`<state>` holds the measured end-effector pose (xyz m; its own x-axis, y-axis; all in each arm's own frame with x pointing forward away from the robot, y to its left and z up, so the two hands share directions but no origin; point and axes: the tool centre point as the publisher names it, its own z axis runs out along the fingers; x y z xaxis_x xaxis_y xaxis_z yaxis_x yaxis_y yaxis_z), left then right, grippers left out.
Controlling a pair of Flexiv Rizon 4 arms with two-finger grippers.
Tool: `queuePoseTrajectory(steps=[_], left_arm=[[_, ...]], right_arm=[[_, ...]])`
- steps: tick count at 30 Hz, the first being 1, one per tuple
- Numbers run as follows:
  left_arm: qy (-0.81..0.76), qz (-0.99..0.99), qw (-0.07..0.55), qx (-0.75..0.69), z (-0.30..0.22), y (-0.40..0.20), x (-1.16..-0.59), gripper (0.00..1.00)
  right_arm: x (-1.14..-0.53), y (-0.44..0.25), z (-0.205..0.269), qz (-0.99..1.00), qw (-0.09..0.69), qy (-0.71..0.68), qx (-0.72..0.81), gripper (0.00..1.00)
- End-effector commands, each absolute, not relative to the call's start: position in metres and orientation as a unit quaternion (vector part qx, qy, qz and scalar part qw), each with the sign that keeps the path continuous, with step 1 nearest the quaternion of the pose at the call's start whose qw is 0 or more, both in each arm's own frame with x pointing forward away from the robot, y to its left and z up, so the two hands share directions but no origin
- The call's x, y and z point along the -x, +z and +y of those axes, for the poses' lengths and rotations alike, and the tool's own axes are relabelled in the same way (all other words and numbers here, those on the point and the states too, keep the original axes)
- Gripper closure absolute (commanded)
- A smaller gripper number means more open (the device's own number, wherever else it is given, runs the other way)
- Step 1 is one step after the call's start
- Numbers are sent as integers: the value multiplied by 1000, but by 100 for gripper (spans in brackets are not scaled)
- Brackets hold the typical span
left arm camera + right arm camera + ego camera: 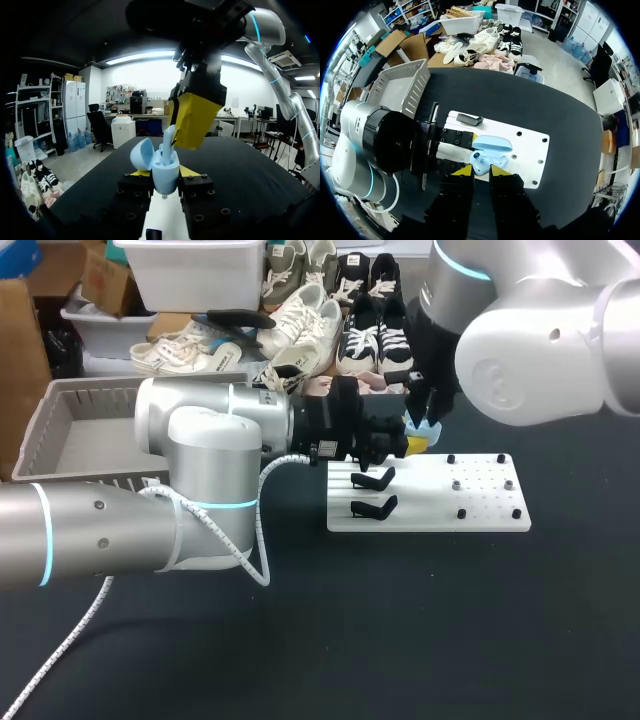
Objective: Pick up each earbud case from the left stands, insert the matching earbuds, close the lid, and place the case in the box.
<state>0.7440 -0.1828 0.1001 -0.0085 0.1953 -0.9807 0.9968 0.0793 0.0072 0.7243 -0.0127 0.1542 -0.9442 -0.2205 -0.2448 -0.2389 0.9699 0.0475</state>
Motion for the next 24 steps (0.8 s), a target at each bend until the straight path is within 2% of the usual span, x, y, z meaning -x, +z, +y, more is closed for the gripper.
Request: queuePoseTrajectory(steps=[1,24], left_arm=[[-428,566,470,-525,-183,100,-743,100],[-428,566,470,-525,-183,100,-743,100]], right_arm=[[-718,156,-13,985,125,37,116,100],[-722,158,-9,985,127,38,112,100]])
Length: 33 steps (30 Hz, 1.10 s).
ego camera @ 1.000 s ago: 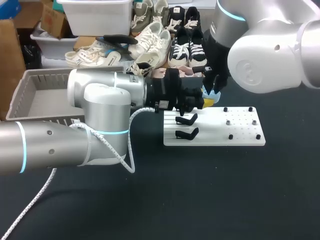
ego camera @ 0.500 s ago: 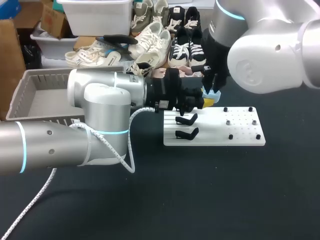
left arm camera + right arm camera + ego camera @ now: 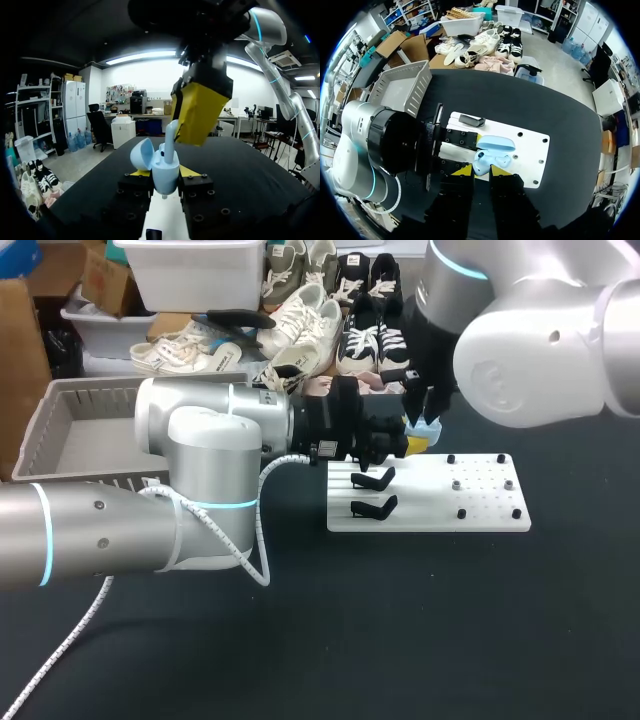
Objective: Pick up each earbud case from the left stands, insert the matching earbuds, close the lid, and place the case in the box.
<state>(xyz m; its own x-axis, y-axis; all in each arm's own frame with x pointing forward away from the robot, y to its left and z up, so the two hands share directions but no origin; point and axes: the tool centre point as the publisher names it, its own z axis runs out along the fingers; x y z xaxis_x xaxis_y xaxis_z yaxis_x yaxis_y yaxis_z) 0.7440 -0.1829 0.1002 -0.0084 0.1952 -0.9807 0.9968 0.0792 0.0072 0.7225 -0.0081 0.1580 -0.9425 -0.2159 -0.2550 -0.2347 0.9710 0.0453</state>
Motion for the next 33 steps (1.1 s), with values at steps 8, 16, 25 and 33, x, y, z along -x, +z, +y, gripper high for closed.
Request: queuePoseTrajectory(steps=[8,16,25,33], left_arm=[[-428,566,470,-525,-183,100,-743,100],[-428,566,470,-525,-183,100,-743,100],[-428,566,470,-525,-183,100,-743,100],[-428,566,470,-525,-183,100,-743,100]], right_arm=[[-726,157,-11,985,128,42,104,100],[-727,155,-9,986,125,41,107,100],[-727,152,-10,986,120,41,108,100],[-729,151,-9,986,118,39,109,100]])
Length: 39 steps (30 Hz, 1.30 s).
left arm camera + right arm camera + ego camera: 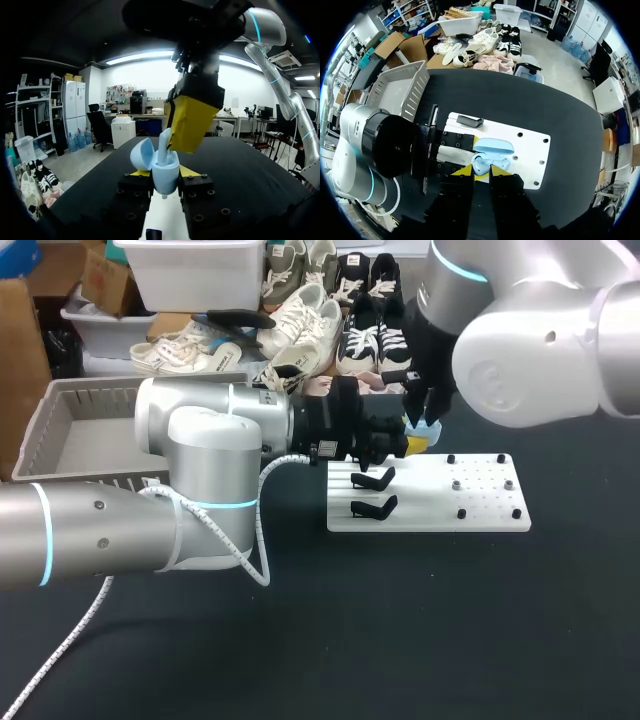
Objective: Pick up each earbud case from the left stands, insert the matching earbuds, close the lid, and place the case in the box.
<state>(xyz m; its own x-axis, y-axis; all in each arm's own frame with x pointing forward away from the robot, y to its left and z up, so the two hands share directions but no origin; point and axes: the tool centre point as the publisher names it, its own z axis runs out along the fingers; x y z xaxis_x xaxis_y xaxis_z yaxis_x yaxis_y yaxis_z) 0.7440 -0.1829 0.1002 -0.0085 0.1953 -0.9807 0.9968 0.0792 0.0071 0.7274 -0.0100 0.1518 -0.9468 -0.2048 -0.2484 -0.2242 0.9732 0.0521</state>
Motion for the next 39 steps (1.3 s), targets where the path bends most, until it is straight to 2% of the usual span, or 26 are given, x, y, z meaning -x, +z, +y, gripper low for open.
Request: queuePoseTrajectory(steps=[1,39], left_arm=[[-428,566,470,-525,-183,100,-743,100],[-428,566,470,-525,-183,100,-743,100]], right_arm=[[-729,150,-9,986,118,39,109,100],[-734,142,-11,988,107,35,107,100]])
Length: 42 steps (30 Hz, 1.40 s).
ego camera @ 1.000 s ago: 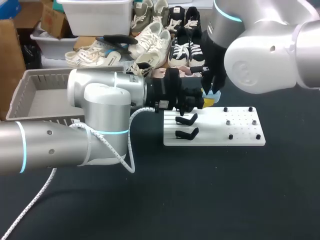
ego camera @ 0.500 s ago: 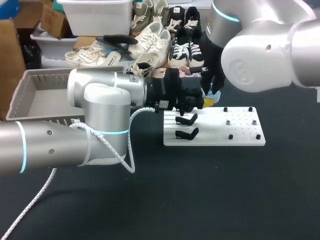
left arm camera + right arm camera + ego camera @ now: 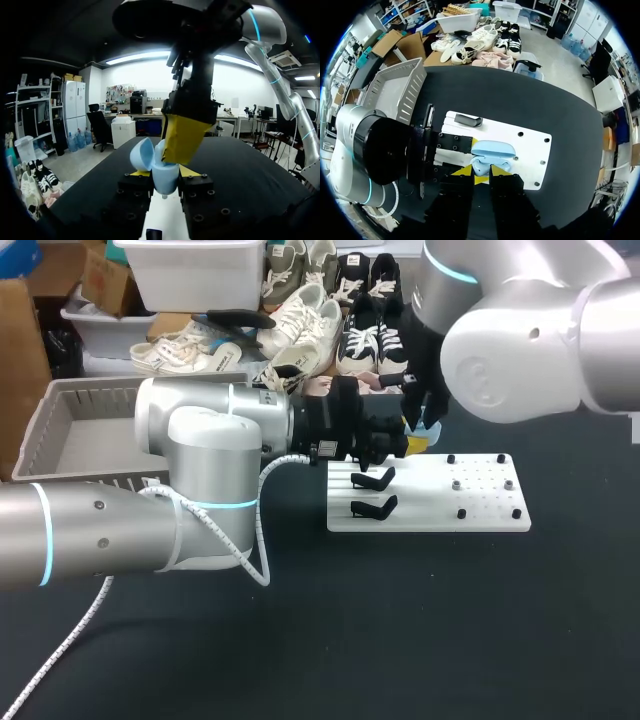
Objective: Pick up each earbud case from the left stands, insert the matching earbuds, close the lid, and place the case in the box.
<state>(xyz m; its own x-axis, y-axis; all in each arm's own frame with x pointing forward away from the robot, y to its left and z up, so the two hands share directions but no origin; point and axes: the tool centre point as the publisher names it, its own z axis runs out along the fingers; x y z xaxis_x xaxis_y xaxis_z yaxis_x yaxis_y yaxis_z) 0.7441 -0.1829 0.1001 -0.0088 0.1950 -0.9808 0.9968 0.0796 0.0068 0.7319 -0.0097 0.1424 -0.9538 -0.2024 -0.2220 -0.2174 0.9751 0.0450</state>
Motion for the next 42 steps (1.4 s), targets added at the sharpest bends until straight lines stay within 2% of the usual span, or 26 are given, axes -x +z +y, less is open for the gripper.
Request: queuePoseTrajectory(steps=[1,2,3,8,24,33,42], left_arm=[[-428,566,470,-525,-183,100,-743,100],[-428,566,470,-525,-183,100,-743,100],[-428,566,470,-525,-183,100,-743,100],[-428,566,470,-525,-183,100,-743,100],[-428,566,470,-525,-183,100,-743,100],[-428,566,470,-525,-183,100,-743,100],[-428,566,470,-525,-183,100,-743,100]], right_arm=[[-733,142,-11,988,107,36,107,100],[-733,142,-12,988,106,36,108,92],[-733,141,-12,988,106,37,108,78],[-733,142,-13,988,106,38,107,72],[-730,160,-15,985,131,35,106,73],[-774,175,-24,985,151,40,71,71],[-808,155,-28,990,125,43,42,72]])
